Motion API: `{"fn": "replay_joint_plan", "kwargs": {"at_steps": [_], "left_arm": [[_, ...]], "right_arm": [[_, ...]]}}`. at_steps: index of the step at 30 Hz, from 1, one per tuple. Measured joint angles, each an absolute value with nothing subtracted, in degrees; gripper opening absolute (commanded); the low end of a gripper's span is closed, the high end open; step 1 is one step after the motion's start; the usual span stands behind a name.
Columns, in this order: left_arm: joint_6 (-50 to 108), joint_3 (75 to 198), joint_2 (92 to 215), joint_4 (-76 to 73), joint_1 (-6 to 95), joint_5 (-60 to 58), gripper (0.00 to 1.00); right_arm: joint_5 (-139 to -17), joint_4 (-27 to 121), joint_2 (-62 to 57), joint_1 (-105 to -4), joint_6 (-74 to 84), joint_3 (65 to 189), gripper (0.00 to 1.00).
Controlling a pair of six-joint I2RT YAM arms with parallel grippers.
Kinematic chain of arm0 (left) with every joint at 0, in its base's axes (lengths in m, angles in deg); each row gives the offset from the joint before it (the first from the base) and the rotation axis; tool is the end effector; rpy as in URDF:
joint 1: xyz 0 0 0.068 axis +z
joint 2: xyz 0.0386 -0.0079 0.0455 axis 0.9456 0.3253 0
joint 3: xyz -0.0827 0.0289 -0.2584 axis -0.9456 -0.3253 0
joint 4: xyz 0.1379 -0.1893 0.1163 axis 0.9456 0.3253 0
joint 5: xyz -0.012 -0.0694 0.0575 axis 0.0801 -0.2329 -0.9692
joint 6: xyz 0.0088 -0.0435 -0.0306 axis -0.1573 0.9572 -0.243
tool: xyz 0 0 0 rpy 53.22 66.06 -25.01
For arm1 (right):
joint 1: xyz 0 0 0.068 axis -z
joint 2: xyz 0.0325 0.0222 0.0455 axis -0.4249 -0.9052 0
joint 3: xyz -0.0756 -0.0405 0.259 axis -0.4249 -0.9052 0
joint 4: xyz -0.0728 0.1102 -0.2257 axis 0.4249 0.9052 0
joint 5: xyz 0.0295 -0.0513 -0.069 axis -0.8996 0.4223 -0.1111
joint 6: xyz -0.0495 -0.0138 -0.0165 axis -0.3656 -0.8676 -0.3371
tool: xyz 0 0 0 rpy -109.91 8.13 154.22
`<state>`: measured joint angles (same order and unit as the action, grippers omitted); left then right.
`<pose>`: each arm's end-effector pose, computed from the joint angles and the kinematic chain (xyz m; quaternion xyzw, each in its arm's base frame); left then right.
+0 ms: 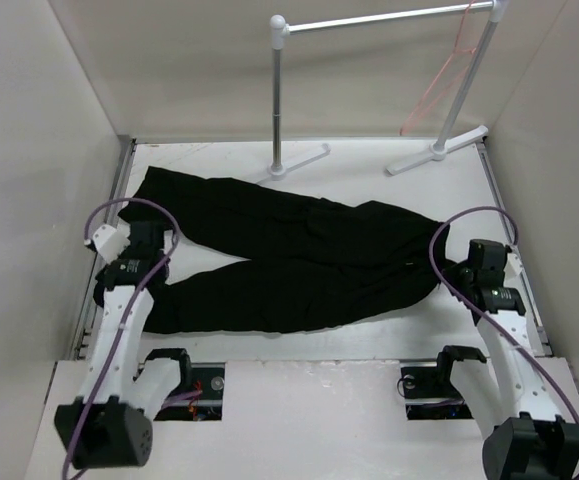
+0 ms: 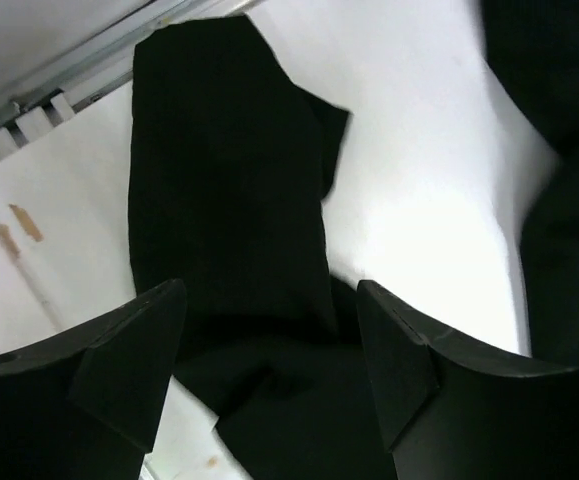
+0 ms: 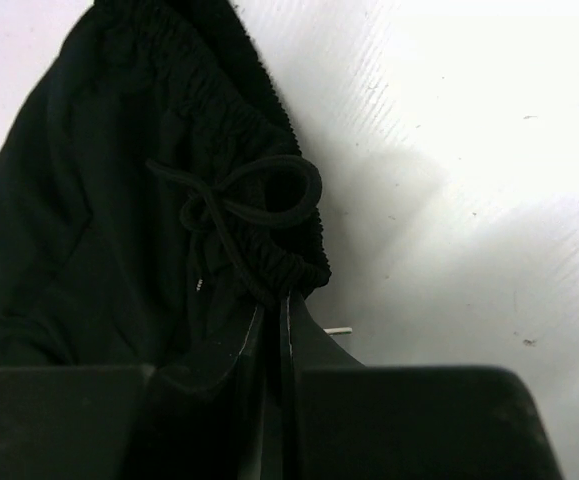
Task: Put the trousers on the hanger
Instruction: Flatten out the trousers at the center of the board.
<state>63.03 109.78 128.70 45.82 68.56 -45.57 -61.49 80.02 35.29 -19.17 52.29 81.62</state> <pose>0.1679 0.0138 0.2756 -0.4281 0.7924 0.1355 0.4128 0.1543 -0.0215 0.2174 0.4885 0.7882 0.0858 0.3644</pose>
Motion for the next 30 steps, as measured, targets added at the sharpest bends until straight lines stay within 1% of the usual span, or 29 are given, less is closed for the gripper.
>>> {"fn": "replay_joint_plan", "kwargs": {"at_steps": [4, 6, 7, 8, 9, 10, 11, 12, 14, 17, 23, 26, 28, 30], "left_arm": [[59.6, 108.6, 138.7, 35.9, 83.8, -36.4, 0.67], [58.1, 108.1, 144.2, 32.3, 88.6, -32.8, 0.66], [57.5, 107.9, 146.3, 31.4, 89.7, -31.6, 0.63], [56.7, 107.9, 148.5, 30.3, 90.5, -30.4, 0.55], [56.3, 107.9, 150.1, 29.4, 90.6, -29.6, 0.41], [55.9, 107.9, 151.6, 28.6, 90.6, -28.7, 0.21], [55.8, 107.9, 152.8, 27.9, 90.6, -27.9, 0.08], [55.5, 107.9, 153.8, 27.4, 90.6, -27.2, 0.03], [55.0, 108.0, 154.0, 27.3, 90.6, -25.7, 0.01], [55.0, 111.0, 150.2, 30.1, 89.5, -25.5, 0.01], [54.9, 126.3, 135.3, 34.7, 83.4, -30.6, 0.04], [54.4, 128.3, 130.6, 37.1, 83.4, -33.4, 0.03], [54.2, 128.4, 130.2, 39.2, 83.5, -34.9, 0.03], [54.0, 128.4, 130.9, 41.8, 83.5, -36.5, 0.05]], "right_arm": [[-60.1, 82.6, 38.5, -17.6, 52.2, 81.4, 0.02], [-59.7, 82.9, 39.2, -17.4, 52.2, 80.8, 0.02], [-59.7, 83.2, 39.4, -17.3, 52.2, 80.4, 0.02], [-59.6, 83.5, 39.5, -17.3, 52.2, 80.1, 0.02], [-59.6, 83.7, 39.5, -17.3, 52.2, 79.7, 0.02], [-59.6, 83.9, 39.5, -17.3, 52.2, 79.5, 0.02], [-59.5, 84.0, 39.6, -17.3, 52.2, 79.5, 0.02], [-59.5, 84.1, 39.8, -17.3, 52.2, 79.5, 0.02], [-59.5, 84.0, 40.3, -17.4, 52.2, 79.5, 0.02], [-59.4, 84.0, 41.2, -17.7, 52.2, 79.4, 0.02], [-59.4, 84.3, 44.5, -19.4, 52.2, 79.4, 0.02], [-59.4, 84.5, 45.1, -19.6, 52.2, 79.4, 0.02], [-59.5, 84.5, 45.1, -19.6, 52.1, 79.4, 0.02], [-59.5, 84.5, 45.0, -19.6, 52.1, 79.4, 0.02]]}}
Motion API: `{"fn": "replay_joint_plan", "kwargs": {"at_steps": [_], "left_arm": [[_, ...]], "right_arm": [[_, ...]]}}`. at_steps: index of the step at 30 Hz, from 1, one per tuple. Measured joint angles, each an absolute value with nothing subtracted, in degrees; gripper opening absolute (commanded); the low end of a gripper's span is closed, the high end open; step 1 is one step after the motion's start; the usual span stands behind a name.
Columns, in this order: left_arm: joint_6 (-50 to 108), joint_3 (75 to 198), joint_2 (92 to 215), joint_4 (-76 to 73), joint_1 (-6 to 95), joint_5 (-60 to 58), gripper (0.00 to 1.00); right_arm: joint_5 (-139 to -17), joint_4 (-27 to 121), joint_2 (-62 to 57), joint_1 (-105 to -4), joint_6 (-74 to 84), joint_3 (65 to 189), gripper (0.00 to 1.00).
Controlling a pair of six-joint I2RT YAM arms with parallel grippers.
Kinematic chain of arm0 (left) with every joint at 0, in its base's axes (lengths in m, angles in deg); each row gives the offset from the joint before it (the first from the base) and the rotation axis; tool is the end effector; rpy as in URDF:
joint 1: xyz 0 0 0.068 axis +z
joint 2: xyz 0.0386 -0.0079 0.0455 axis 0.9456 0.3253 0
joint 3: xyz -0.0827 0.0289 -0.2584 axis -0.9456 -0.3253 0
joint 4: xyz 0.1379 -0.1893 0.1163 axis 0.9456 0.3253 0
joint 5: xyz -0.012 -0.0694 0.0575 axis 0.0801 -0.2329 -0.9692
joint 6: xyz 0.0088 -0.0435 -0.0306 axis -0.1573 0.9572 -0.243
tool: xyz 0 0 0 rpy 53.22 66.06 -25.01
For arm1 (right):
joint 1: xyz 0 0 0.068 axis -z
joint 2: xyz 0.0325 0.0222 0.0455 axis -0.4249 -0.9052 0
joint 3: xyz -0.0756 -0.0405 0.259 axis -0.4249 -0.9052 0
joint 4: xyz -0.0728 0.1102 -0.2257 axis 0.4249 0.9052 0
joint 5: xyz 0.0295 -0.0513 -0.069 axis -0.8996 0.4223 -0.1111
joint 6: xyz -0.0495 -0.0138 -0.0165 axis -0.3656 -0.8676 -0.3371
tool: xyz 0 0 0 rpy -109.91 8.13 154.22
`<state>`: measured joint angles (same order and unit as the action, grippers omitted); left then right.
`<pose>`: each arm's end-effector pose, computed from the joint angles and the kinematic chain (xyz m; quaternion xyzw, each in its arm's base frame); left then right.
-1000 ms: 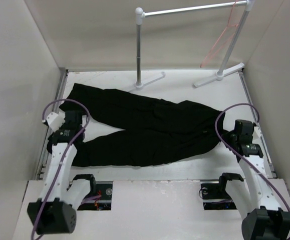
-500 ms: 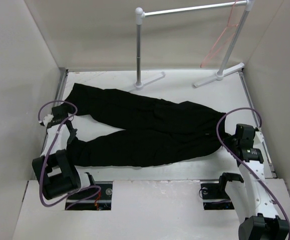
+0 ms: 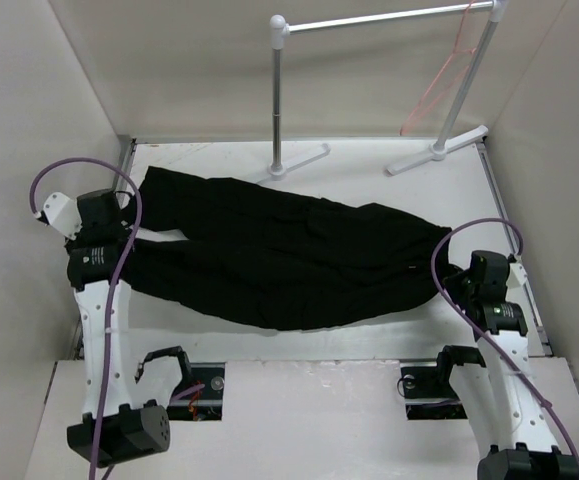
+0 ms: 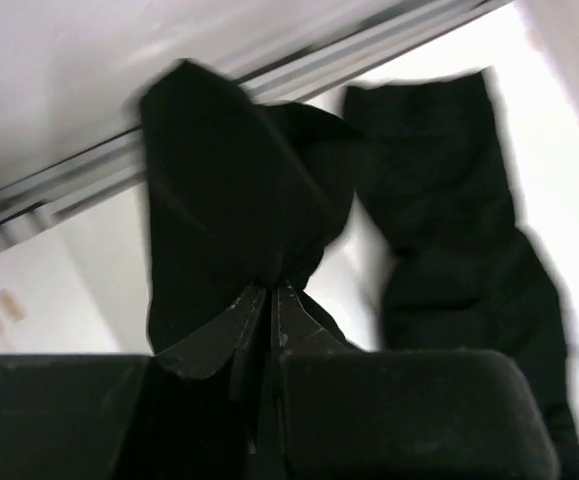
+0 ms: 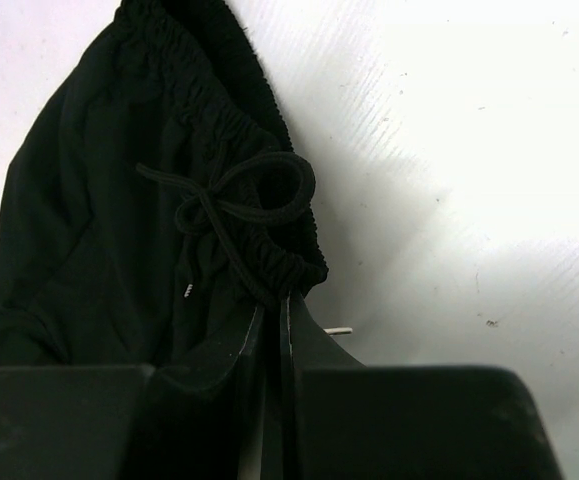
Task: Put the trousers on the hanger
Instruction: Flatten out the trousers at the center of the board.
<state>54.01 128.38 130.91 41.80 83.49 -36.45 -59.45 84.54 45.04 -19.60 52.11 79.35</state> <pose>0.1728 0.0548 0.3771 -0.4574 0.7168 0.0960 0.5174 0.1279 -0.0191 0.2193 0.4863 0.7767 0.0819 0.3917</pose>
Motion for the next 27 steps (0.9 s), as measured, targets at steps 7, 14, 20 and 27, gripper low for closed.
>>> {"fn": "replay_joint_plan", "kwargs": {"at_steps": [7, 14, 20, 27], "left_arm": [[51.1, 127.0, 134.0, 44.4, 82.9, -41.1, 0.22], [49.3, 123.1, 152.3, 38.9, 89.3, -41.2, 0.75], [49.4, 123.3, 146.8, 38.3, 83.9, -39.6, 0.74], [53.4, 114.1, 141.5, 33.9, 81.6, -34.1, 0.69]], "right_arm": [[-59.5, 84.8, 44.9, -19.6, 52.1, 79.4, 0.02], [-59.4, 84.8, 41.9, -19.1, 52.1, 79.4, 0.06], [-59.4, 84.8, 42.0, -19.1, 51.9, 79.4, 0.03], [-58.8, 85.6, 39.7, -17.1, 51.9, 79.4, 0.0]]}}
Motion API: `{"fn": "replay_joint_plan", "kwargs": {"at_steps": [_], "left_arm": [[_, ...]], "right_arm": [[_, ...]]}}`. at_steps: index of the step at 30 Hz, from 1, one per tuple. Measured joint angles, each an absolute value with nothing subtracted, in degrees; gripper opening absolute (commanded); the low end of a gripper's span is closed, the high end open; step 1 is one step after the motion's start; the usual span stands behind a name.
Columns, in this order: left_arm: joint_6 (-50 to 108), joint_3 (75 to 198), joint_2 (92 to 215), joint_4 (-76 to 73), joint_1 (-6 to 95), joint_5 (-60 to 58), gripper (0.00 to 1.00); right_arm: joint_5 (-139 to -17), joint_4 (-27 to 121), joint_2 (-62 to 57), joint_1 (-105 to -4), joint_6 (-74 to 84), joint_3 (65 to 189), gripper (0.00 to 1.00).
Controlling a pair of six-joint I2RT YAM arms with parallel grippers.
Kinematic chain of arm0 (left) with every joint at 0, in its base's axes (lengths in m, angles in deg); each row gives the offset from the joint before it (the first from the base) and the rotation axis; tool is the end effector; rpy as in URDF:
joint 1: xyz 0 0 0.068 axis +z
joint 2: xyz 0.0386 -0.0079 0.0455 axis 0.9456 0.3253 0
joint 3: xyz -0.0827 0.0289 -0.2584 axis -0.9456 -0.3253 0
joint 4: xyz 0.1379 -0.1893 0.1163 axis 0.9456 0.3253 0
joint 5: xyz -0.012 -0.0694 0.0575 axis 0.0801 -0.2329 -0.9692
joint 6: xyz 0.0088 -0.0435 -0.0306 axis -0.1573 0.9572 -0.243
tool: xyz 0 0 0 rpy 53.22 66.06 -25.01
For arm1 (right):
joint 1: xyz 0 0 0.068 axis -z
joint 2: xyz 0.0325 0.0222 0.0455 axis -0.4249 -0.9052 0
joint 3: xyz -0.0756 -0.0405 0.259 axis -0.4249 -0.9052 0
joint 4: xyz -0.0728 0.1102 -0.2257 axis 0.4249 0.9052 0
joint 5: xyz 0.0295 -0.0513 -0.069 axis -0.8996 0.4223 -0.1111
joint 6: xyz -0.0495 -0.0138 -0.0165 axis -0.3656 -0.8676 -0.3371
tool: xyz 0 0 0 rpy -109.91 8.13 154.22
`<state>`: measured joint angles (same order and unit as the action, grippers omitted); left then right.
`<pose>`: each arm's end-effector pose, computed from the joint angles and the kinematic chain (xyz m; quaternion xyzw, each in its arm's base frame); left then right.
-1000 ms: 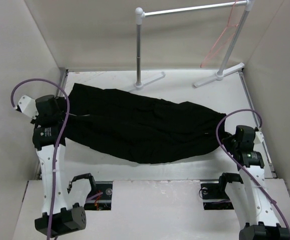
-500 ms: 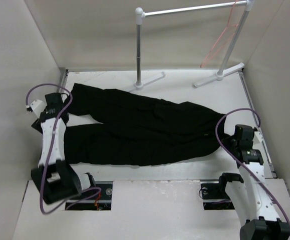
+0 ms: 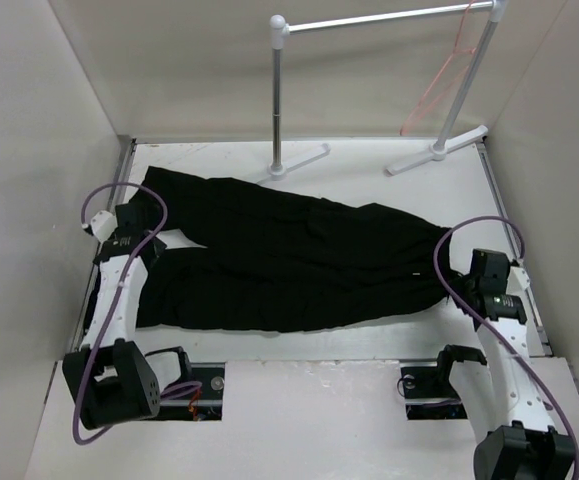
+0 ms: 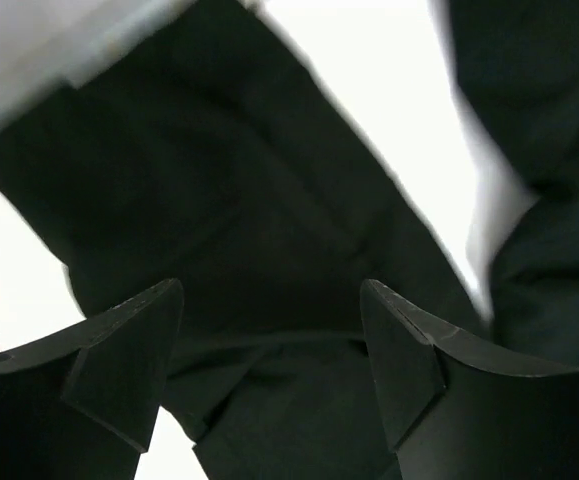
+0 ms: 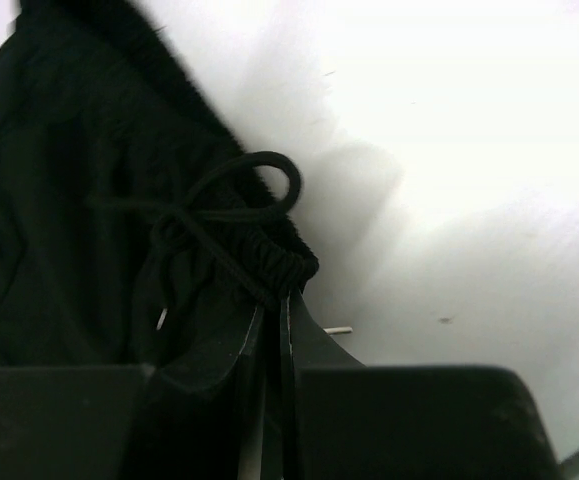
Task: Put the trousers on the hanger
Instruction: Flatten out the trousers at the center of the board.
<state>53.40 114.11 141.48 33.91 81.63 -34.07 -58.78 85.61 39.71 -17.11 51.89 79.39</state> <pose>0.2197 0.0563 0.2720 -0.4330 0.8030 0.1149 0.3930 0.1346 -0.0261 0.2077 0.5093 0.7853 0.0458 0.3489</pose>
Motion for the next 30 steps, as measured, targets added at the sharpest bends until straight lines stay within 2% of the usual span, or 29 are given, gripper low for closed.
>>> {"fn": "replay_joint_plan", "kwargs": {"at_steps": [3, 4, 7, 9, 12, 13, 17, 19, 20, 21, 22, 23, 24, 26, 27, 29, 30], "left_arm": [[55.6, 112.4, 143.7, 34.0, 79.2, -32.1, 0.69], [56.1, 112.5, 143.9, 33.6, 77.4, -32.0, 0.69], [57.1, 113.5, 143.9, 32.9, 72.5, -32.1, 0.7], [57.6, 114.8, 143.9, 32.8, 71.1, -32.3, 0.72], [58.3, 117.5, 144.5, 31.7, 71.2, -32.7, 0.72], [58.5, 118.6, 145.2, 31.1, 71.5, -32.6, 0.72], [59.6, 122.0, 149.7, 27.2, 71.2, -32.1, 0.69], [60.0, 124.3, 153.3, 25.6, 71.0, -31.9, 0.68], [60.3, 125.8, 155.4, 24.7, 71.0, -31.7, 0.66], [60.6, 127.2, 157.6, 23.8, 71.1, -31.5, 0.65], [60.9, 128.8, 159.8, 23.3, 71.3, -31.2, 0.62], [61.1, 130.4, 161.9, 22.9, 71.7, -30.7, 0.55], [61.4, 132.3, 164.3, 22.5, 72.1, -30.2, 0.48], [61.4, 136.1, 168.8, 22.0, 72.9, -29.0, 0.3], [61.2, 138.2, 171.1, 21.8, 73.1, -28.5, 0.26], [60.5, 142.5, 175.7, 22.0, 73.7, -27.6, 0.25], [59.8, 144.5, 177.7, 22.2, 73.8, -27.4, 0.28]], "right_arm": [[-56.2, 88.6, 39.3, -14.4, 52.0, 80.3, 0.0], [-54.9, 89.9, 39.3, -13.3, 52.0, 81.1, 0.03], [-51.7, 91.7, 39.3, -10.3, 52.1, 82.9, 0.25], [-50.6, 91.7, 39.5, -8.4, 52.1, 83.1, 0.53], [-49.6, 91.9, 39.6, -6.0, 51.7, 83.2, 0.72], [-49.5, 92.0, 39.4, -5.4, 51.5, 83.5, 0.76], [-49.0, 92.3, 37.3, -4.6, 50.1, 87.0, 0.77], [-48.3, 92.1, 36.4, -5.1, 49.0, 89.9, 0.75], [-47.9, 92.0, 35.9, -5.4, 48.2, 91.5, 0.7], [-47.6, 91.6, 35.4, -5.6, 47.3, 92.9, 0.6], [-47.4, 90.8, 34.4, -5.8, 46.4, 94.3, 0.41], [-47.5, 89.6, 33.3, -6.1, 45.5, 95.3, 0.17], [-47.7, 87.8, 31.8, -6.6, 44.7, 96.2, 0.08], [-49.9, 83.1, 27.0, -7.7, 44.1, 97.5, 0.02], [-51.8, 80.6, 23.3, -8.1, 43.8, 98.3, 0.03], [-55.2, 76.0, 15.0, -8.4, 43.6, 100.4, 0.06], [-56.9, 73.7, 10.4, -8.5, 43.6, 101.4, 0.08]]}}
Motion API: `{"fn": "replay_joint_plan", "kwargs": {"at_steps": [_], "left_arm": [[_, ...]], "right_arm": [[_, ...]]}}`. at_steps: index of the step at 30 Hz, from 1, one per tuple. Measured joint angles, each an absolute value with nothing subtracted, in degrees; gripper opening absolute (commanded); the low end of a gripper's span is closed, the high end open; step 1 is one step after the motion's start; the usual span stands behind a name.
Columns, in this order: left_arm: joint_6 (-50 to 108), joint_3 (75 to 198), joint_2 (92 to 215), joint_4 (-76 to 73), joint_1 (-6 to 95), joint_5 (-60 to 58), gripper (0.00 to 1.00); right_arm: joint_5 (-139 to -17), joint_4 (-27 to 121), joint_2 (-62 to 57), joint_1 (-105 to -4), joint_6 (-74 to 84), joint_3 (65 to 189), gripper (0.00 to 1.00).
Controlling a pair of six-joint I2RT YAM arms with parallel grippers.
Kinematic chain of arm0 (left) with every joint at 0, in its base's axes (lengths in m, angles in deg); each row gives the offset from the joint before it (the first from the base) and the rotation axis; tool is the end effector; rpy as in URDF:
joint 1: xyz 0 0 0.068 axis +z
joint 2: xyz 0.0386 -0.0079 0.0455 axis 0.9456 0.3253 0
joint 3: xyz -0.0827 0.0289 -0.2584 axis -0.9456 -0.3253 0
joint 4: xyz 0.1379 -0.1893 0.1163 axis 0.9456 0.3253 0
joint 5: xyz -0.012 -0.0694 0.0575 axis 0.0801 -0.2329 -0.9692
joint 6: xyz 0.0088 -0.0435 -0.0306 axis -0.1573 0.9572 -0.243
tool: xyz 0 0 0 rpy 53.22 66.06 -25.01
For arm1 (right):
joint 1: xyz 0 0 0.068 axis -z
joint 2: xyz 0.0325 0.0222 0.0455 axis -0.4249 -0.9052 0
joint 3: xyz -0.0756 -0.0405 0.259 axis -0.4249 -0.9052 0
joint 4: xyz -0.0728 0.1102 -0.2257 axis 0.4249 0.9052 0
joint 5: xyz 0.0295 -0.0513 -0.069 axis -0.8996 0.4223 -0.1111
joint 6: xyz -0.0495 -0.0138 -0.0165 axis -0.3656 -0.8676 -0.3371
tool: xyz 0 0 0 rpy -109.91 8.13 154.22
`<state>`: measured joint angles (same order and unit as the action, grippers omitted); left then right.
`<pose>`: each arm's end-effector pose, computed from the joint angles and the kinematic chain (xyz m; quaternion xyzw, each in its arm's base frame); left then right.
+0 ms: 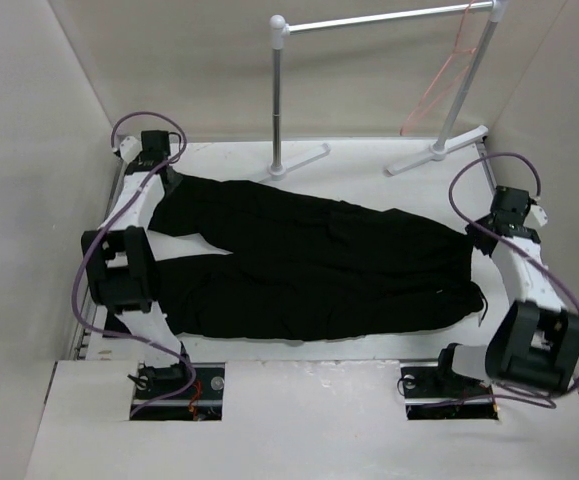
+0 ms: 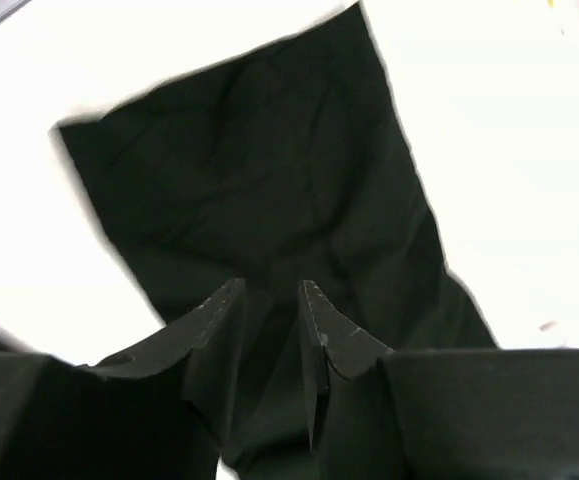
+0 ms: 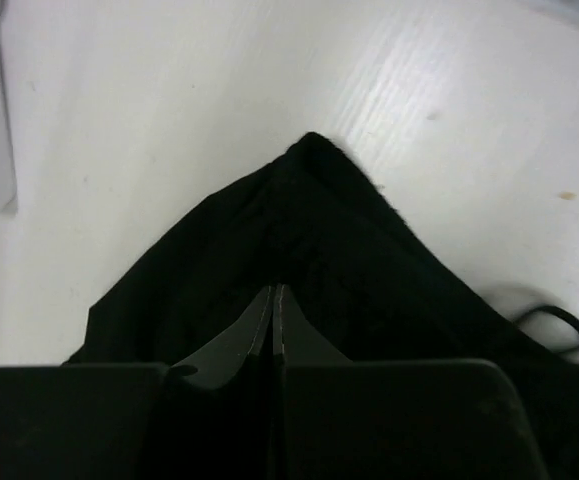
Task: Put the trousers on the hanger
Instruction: Flatten out the trousers at the center of the board.
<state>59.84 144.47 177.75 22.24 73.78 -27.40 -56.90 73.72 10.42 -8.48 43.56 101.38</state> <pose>0.3951 0.0301 0.2771 -0.4068 0.8050 -0.0047 0.4318 0.2374 -0.0796 0.2606 0.5116 0.7652 -0.0103 0.3906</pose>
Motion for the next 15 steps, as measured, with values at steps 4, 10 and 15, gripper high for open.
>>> {"fn": "replay_joint_plan", "kwargs": {"at_steps": [4, 10, 15], "left_arm": [[56.4, 154.7, 187.4, 23.3, 74.4, -27.4, 0.49], [53.6, 171.7, 202.8, 24.7, 75.8, -27.9, 0.66], [53.0, 182.3, 213.8, 25.6, 77.0, -27.8, 0.68]], "right_arm": [[-60.9, 69.8, -1.6, -8.7, 43.4, 104.9, 0.16], [-62.8, 68.0, -6.1, -9.0, 43.3, 108.6, 0.51], [-63.4, 67.8, -9.3, -8.3, 41.1, 112.7, 0.66]]}}
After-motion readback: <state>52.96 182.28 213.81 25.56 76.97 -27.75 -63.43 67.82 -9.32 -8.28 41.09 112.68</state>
